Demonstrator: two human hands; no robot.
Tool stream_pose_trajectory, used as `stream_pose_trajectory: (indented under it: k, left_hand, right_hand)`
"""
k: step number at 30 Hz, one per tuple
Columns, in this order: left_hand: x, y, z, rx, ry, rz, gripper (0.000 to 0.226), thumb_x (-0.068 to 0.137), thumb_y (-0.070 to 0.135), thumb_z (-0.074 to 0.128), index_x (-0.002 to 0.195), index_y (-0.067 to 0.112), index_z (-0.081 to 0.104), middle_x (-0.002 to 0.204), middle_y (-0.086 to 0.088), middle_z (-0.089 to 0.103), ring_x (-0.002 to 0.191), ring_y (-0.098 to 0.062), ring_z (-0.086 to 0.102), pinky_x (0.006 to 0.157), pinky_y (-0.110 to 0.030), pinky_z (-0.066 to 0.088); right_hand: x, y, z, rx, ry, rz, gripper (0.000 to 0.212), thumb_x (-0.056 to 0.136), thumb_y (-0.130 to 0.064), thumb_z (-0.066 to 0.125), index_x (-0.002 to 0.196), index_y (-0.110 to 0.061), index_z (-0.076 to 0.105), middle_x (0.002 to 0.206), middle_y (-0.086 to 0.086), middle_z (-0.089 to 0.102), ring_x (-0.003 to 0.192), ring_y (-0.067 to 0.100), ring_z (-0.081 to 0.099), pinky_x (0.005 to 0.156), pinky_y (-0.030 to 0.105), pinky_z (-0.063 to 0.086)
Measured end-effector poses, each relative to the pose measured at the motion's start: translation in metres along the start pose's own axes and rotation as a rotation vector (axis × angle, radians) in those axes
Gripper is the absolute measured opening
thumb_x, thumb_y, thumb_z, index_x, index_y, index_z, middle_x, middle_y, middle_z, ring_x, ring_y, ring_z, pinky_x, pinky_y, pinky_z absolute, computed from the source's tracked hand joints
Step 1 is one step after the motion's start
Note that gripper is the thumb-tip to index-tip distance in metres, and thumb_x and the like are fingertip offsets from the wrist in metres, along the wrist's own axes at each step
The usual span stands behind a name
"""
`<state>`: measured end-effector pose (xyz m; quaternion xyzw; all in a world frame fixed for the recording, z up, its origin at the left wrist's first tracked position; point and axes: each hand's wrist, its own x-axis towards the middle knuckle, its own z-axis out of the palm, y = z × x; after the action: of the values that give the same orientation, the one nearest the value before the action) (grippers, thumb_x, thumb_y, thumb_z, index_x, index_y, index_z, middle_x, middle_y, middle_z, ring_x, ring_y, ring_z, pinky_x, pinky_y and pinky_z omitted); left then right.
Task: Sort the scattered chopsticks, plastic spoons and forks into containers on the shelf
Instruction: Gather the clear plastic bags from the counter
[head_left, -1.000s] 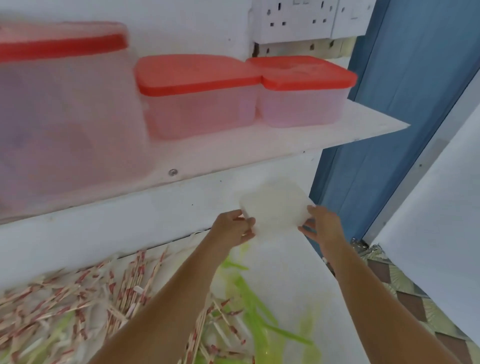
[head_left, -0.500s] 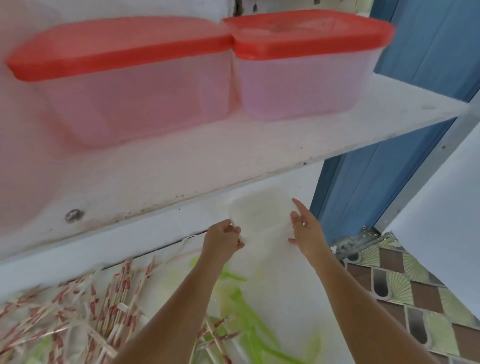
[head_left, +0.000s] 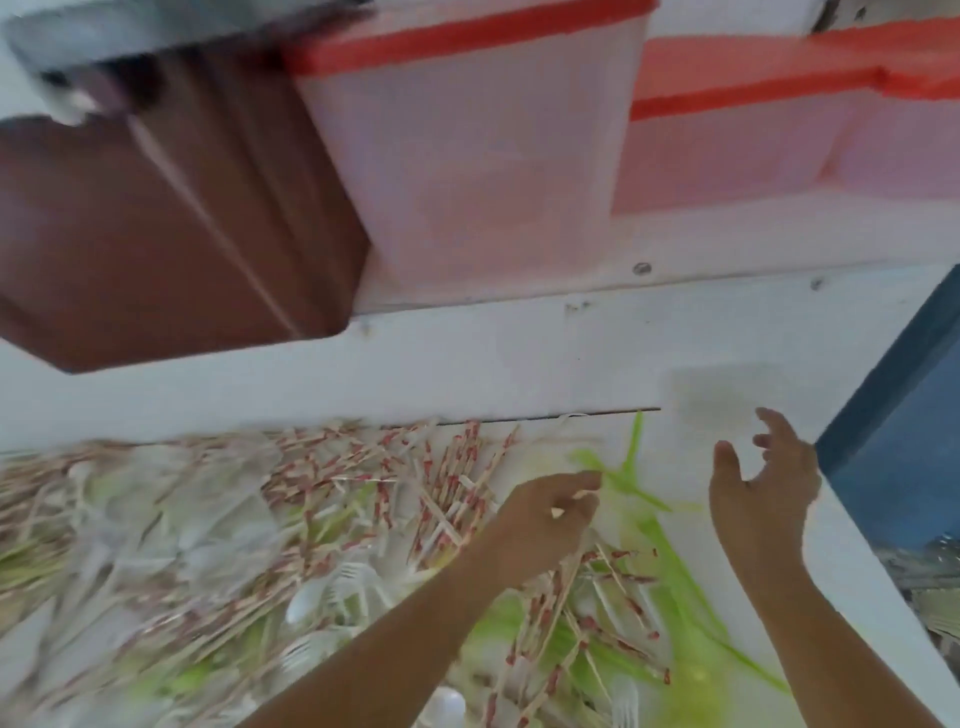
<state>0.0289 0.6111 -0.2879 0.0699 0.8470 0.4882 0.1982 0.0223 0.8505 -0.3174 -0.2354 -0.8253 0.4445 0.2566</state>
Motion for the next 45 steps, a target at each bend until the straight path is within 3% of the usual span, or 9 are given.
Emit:
stream_pose_trajectory:
  k: [5,11,14,17,21,32,36,41,45]
  left_hand:
    - [-0.125,-0.09,-0.107,0.087,0.245,-0.133,0.028,0.104,0.029,0.059,0.126,0.043,0.069,0.123,0.023,0.067,0.095,0.014,0.065,0.088,-0.018,0.056]
    - [-0.199,-0.197,-0.215,0.154,0.605,-0.304,0.026,0.1,0.03,0.065,0.122,0.041,0.066,0.128,0.006,0.068,0.119,-0.014,0.065,0.091,-0.025,0.049]
    - [-0.198,-0.246,-0.248,0.228,0.671,-0.45,0.058,0.094,0.04,0.069,0.145,0.016,0.055,0.146,-0.012,0.055,0.135,-0.032,0.051,0.112,-0.045,0.041]
    - [-0.192,-0.265,-0.274,0.095,0.624,-0.535,0.075,0.091,0.051,0.071,0.147,0.007,0.048,0.128,-0.011,0.062,0.114,-0.03,0.061,0.097,-0.042,0.051]
    - [-0.182,-0.272,-0.283,-0.135,0.581,-0.533,0.067,0.083,0.038,0.079,0.132,0.003,0.049,0.094,-0.003,0.067,0.066,-0.014,0.065,0.051,-0.023,0.05]
    - [-0.222,-0.288,-0.305,-0.35,0.532,-0.488,0.026,0.086,0.008,0.075,0.105,0.02,0.061,0.061,-0.007,0.061,0.039,-0.018,0.045,0.039,-0.022,0.033]
    - [-0.258,-0.291,-0.342,-0.293,0.474,-0.431,0.006,0.096,0.012,0.065,0.102,0.012,0.062,0.081,-0.003,0.08,0.043,-0.017,0.032,0.039,-0.017,0.024]
    - [-0.295,-0.306,-0.387,-0.443,0.589,-0.394,0.006,0.098,0.007,0.06,0.094,0.003,0.059,0.09,-0.019,0.078,0.035,-0.011,0.025,0.039,-0.013,0.018]
    - [-0.302,-0.324,-0.414,-0.49,0.664,-0.358,0.006,0.099,0.007,0.058,0.096,0.002,0.06,0.09,-0.026,0.075,0.037,-0.011,0.025,0.041,-0.015,0.017]
  right_hand:
    - [-0.13,-0.078,0.062,0.121,-0.476,-0.132,0.029,0.094,-0.004,0.063,0.109,-0.028,0.069,0.095,-0.006,0.068,0.09,0.015,0.067,0.08,0.035,0.055]
    - [-0.247,-0.126,0.172,-0.378,-1.123,-0.338,0.072,0.092,-0.046,0.066,0.156,-0.034,0.036,0.156,-0.001,0.04,0.143,0.024,0.04,0.115,0.044,0.039]
    - [-0.295,-0.139,0.201,-0.642,-1.071,-0.465,0.072,0.091,-0.054,0.061,0.154,-0.037,0.033,0.15,0.0,0.037,0.139,0.032,0.037,0.11,0.05,0.035]
    - [-0.332,-0.145,0.216,-0.64,-0.932,-0.372,0.062,0.094,-0.042,0.059,0.152,-0.041,0.038,0.152,-0.001,0.033,0.139,0.03,0.032,0.11,0.052,0.031]
    - [-0.35,-0.142,0.224,-0.569,-0.809,-0.353,0.053,0.096,-0.029,0.063,0.147,-0.032,0.051,0.152,0.003,0.041,0.138,0.029,0.039,0.112,0.047,0.039]
    - [-0.344,-0.118,0.217,-0.201,-0.597,-0.346,0.04,0.083,0.002,0.068,0.121,-0.012,0.071,0.124,0.005,0.059,0.118,0.029,0.057,0.099,0.052,0.051]
    - [-0.344,-0.124,0.22,-0.146,-0.576,-0.397,0.043,0.08,0.008,0.064,0.117,-0.014,0.07,0.117,0.002,0.06,0.112,0.027,0.056,0.094,0.05,0.053]
    - [-0.352,-0.14,0.229,-0.649,-0.821,-0.384,0.056,0.084,-0.032,0.06,0.139,-0.031,0.045,0.138,-0.007,0.047,0.132,0.026,0.037,0.105,0.049,0.039]
    - [-0.34,-0.161,0.245,-0.737,-0.821,-0.147,0.056,0.079,-0.029,0.058,0.132,-0.034,0.041,0.13,-0.008,0.052,0.127,0.026,0.035,0.1,0.049,0.031]
